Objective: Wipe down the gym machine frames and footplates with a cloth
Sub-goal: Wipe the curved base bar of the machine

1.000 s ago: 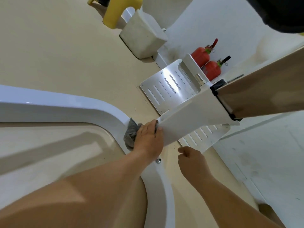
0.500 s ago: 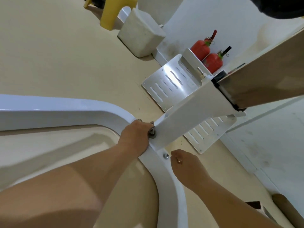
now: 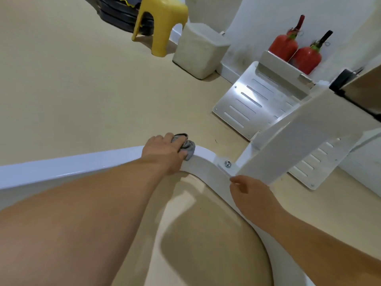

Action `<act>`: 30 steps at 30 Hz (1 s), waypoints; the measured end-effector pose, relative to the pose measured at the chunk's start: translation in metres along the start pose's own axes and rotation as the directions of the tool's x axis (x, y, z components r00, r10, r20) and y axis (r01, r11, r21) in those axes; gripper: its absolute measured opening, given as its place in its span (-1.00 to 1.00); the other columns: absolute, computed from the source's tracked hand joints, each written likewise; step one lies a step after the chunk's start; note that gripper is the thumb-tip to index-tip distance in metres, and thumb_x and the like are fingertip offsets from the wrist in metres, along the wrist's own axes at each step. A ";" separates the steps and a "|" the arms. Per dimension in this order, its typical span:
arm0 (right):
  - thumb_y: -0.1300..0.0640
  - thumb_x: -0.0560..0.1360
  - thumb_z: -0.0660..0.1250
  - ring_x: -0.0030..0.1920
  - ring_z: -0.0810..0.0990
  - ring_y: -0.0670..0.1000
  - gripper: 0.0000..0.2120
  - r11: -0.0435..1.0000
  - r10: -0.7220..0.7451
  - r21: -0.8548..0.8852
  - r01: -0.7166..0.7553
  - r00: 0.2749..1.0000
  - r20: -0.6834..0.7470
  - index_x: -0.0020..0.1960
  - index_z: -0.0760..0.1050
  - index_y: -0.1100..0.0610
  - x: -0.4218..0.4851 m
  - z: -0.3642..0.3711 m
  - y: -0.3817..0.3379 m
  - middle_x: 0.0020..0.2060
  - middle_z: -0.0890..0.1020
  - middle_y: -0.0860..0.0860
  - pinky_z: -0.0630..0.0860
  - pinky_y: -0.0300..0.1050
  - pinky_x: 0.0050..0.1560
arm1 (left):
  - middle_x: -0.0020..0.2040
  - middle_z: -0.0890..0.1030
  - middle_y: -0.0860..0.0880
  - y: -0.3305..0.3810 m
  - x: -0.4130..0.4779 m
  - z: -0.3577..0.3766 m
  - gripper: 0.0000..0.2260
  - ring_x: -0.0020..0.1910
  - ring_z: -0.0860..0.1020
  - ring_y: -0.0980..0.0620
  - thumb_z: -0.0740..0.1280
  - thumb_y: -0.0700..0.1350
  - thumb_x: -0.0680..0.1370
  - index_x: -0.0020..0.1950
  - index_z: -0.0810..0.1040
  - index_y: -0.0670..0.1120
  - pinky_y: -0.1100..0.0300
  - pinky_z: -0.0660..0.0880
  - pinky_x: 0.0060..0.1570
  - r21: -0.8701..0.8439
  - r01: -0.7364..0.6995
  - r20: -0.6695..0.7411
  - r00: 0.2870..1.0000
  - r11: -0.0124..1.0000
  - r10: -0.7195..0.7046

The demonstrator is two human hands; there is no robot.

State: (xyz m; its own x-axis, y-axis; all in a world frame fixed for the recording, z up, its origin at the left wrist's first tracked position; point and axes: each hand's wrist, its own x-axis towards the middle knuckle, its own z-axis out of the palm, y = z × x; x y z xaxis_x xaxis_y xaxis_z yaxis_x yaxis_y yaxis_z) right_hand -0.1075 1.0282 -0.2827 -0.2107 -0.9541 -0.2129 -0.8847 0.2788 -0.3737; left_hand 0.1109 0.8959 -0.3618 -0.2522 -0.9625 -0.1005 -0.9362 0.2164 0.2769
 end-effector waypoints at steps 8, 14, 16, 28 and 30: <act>0.00 0.65 0.25 0.24 0.59 0.00 -0.53 0.986 -0.164 0.054 0.159 0.980 0.109 0.55 0.36 -0.05 -0.004 0.076 -0.106 0.34 0.57 -0.01 0.45 -0.13 0.30 | 0.58 0.17 -0.09 -0.065 -0.072 0.005 -0.45 0.48 0.19 -0.20 0.03 0.07 0.71 0.66 -0.10 0.12 -0.04 0.04 0.54 0.161 0.035 -0.140 0.990 0.986 -0.012; 0.00 0.67 0.18 0.45 0.45 -0.01 -0.49 0.953 -0.296 0.020 0.301 0.919 0.261 0.61 0.24 -0.04 -0.032 0.110 -0.185 0.49 0.44 -0.02 0.35 -0.19 0.38 | 0.63 0.04 -0.11 -0.151 -0.157 -0.009 -0.43 0.59 -0.01 -0.23 -0.02 0.07 0.72 0.67 -0.21 0.08 -0.12 -0.11 0.58 0.169 0.129 -0.187 0.978 0.977 -0.097; -0.02 0.67 0.18 0.43 0.46 0.00 -0.48 0.937 -0.339 0.019 0.349 0.894 0.292 0.61 0.22 -0.06 -0.042 0.127 -0.212 0.47 0.45 -0.01 0.38 -0.12 0.40 | 0.64 0.01 -0.11 -0.179 -0.188 -0.018 -0.44 0.60 -0.04 -0.22 -0.03 0.09 0.72 0.66 -0.23 0.08 -0.13 -0.13 0.58 0.175 0.184 -0.204 0.968 0.967 -0.147; -0.04 0.64 0.14 0.12 0.56 -0.01 -0.55 0.856 -0.492 -0.025 0.517 0.827 0.272 0.52 0.30 -0.16 -0.100 0.184 -0.278 0.14 0.51 -0.14 0.54 0.02 0.19 | 0.68 0.01 -0.12 -0.272 -0.290 -0.011 -0.38 0.65 -0.07 -0.21 0.18 -0.12 0.66 0.68 0.01 -0.01 -0.04 0.12 0.59 -0.059 0.436 -0.361 0.829 0.898 -0.427; 0.01 0.64 0.17 0.14 0.57 -0.03 -0.58 0.892 -0.438 0.003 0.452 0.864 0.248 0.49 0.36 -0.14 -0.102 0.177 -0.267 0.16 0.56 -0.14 0.52 -0.04 0.21 | 0.67 0.06 -0.17 -0.250 -0.276 -0.015 -0.33 0.64 -0.07 -0.27 0.23 -0.15 0.61 0.68 0.02 -0.07 -0.12 0.06 0.60 0.001 0.409 -0.365 0.849 0.912 -0.381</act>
State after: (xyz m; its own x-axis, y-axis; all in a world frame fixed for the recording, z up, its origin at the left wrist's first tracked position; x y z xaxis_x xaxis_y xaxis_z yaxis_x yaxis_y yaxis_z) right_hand 0.2234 1.0702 -0.3214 0.3088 -0.9193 -0.2438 -0.8832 -0.1820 -0.4323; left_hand 0.4180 1.1053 -0.3887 0.2318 -0.9598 0.1583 -0.9576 -0.1965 0.2109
